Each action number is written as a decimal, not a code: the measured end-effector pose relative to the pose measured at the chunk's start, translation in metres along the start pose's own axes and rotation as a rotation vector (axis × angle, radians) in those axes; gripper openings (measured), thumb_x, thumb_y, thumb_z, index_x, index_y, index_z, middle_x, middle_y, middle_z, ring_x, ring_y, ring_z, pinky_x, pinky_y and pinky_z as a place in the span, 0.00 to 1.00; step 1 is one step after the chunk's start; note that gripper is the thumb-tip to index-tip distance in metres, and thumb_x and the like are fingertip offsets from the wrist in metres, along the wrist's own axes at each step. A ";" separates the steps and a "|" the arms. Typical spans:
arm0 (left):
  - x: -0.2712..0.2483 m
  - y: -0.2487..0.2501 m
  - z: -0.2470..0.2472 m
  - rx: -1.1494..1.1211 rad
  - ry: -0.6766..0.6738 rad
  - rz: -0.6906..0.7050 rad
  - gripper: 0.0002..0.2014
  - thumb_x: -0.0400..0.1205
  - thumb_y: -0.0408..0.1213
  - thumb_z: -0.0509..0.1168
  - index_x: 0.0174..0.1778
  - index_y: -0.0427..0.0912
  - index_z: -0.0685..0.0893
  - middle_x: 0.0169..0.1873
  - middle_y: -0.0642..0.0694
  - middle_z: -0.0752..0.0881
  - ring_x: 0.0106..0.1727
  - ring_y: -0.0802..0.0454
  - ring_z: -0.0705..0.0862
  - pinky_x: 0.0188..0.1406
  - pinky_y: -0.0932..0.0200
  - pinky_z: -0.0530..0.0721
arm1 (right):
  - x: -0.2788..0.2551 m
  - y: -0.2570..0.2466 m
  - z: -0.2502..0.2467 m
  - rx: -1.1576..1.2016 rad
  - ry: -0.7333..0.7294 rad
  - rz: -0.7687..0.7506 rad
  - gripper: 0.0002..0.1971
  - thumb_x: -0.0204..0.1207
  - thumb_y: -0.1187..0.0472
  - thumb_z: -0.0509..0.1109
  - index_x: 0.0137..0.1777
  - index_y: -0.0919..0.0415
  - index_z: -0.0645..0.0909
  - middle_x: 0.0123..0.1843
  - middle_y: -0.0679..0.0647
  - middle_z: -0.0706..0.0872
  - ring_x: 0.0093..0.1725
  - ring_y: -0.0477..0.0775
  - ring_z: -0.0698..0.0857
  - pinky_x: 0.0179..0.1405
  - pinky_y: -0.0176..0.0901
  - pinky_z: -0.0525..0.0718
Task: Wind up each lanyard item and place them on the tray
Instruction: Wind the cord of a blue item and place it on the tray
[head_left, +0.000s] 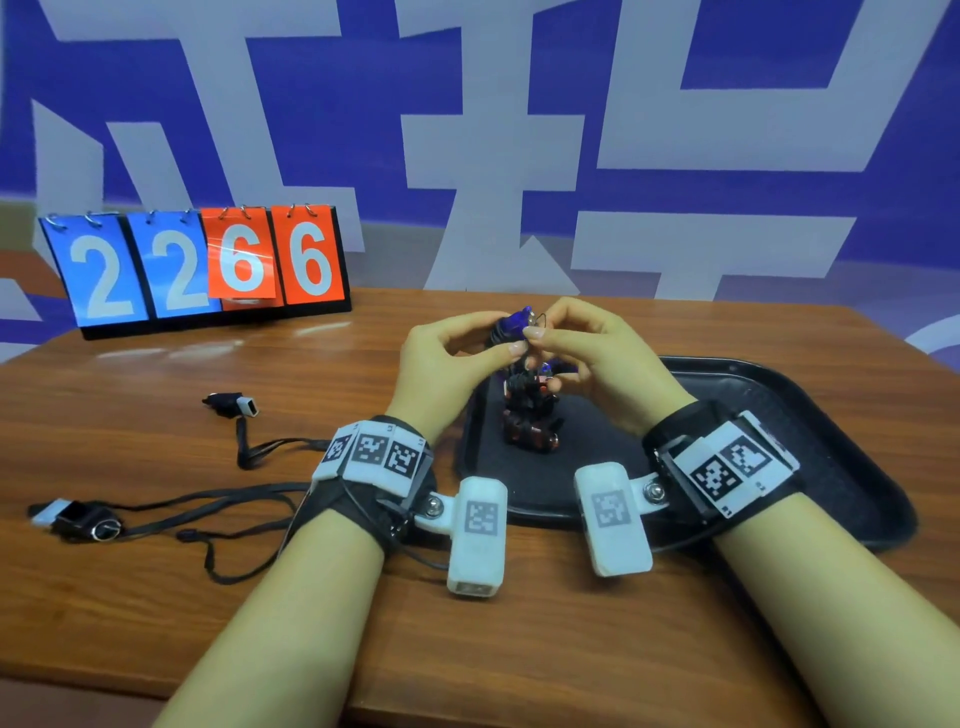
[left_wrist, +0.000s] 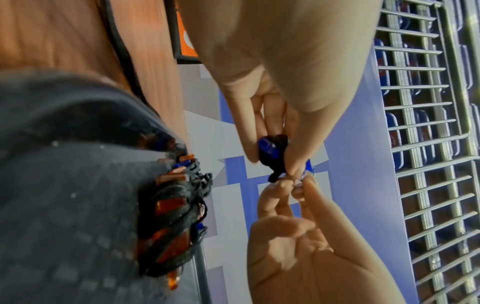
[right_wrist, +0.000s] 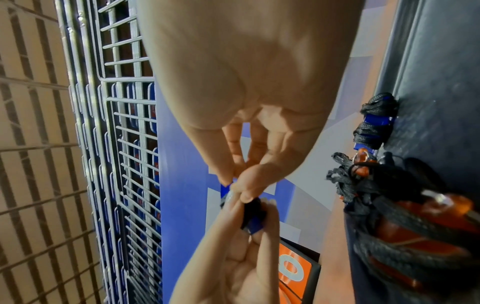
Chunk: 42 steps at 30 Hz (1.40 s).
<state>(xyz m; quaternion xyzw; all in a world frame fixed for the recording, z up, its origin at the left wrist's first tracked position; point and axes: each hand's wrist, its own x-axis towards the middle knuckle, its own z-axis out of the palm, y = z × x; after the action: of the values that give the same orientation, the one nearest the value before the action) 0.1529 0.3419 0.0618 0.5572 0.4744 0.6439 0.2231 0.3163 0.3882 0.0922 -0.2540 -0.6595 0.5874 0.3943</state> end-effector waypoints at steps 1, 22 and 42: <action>0.001 -0.001 0.000 0.034 0.014 0.014 0.15 0.73 0.31 0.80 0.56 0.41 0.91 0.49 0.49 0.93 0.55 0.54 0.90 0.60 0.57 0.85 | 0.000 0.000 0.001 -0.011 0.025 -0.012 0.11 0.80 0.69 0.69 0.37 0.60 0.73 0.35 0.54 0.84 0.34 0.49 0.85 0.27 0.37 0.80; 0.002 -0.006 0.004 0.064 -0.028 -0.022 0.13 0.74 0.28 0.78 0.50 0.47 0.89 0.50 0.50 0.92 0.57 0.53 0.89 0.66 0.49 0.84 | 0.002 0.001 0.004 -0.010 0.218 0.191 0.06 0.77 0.73 0.71 0.53 0.69 0.84 0.35 0.58 0.84 0.27 0.47 0.85 0.27 0.35 0.85; 0.003 -0.006 0.003 -0.191 -0.108 -0.251 0.08 0.84 0.27 0.66 0.58 0.35 0.86 0.47 0.43 0.91 0.45 0.53 0.88 0.42 0.63 0.86 | 0.004 0.009 -0.009 0.363 0.088 0.324 0.17 0.78 0.68 0.72 0.66 0.71 0.81 0.37 0.52 0.87 0.33 0.42 0.86 0.27 0.25 0.82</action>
<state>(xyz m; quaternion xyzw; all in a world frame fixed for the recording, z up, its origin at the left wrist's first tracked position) 0.1536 0.3484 0.0583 0.5035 0.4640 0.6226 0.3788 0.3200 0.3982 0.0840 -0.3067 -0.4759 0.7403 0.3625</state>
